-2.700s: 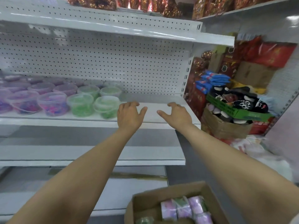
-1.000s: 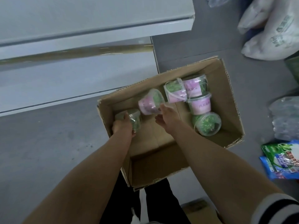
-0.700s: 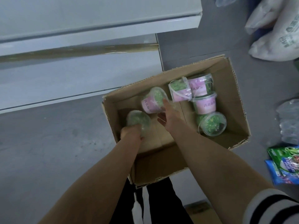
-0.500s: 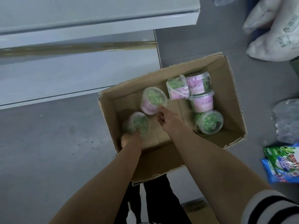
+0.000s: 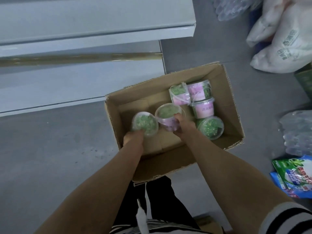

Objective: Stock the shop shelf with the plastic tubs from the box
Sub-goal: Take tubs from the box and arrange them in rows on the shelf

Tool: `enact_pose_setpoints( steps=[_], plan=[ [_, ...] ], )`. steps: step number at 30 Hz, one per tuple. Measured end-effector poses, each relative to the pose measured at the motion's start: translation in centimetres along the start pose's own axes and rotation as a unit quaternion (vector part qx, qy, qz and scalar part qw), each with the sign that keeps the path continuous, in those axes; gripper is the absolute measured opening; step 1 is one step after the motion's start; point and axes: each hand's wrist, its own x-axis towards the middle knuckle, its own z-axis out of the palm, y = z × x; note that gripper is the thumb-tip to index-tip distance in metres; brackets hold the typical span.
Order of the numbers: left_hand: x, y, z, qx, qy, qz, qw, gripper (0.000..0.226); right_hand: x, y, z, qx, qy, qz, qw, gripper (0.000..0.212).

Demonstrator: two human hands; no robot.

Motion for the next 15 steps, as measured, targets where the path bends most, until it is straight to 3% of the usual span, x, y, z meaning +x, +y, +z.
enact_pose_setpoints(
  steps=[5, 9, 15],
  plan=[
    [-3.5, 0.6, -0.9, -0.075, -0.019, 0.039, 0.996, 0.043, -4.5, -1.4, -1.9, -0.032, -0.007, -0.034, 0.999, 0.063],
    [-6.7, 1.6, -2.1, -0.154, -0.036, 0.082, 0.984, 0.039, -8.9, -3.8, -2.7, 0.002, -0.036, -0.099, 0.994, 0.047],
    [-13.0, 5.5, -5.4, -0.233, -0.096, 0.187, 0.95, 0.044, -15.9, -7.9, -3.1, 0.013, -0.146, -0.17, 0.974, 0.039]
  ],
)
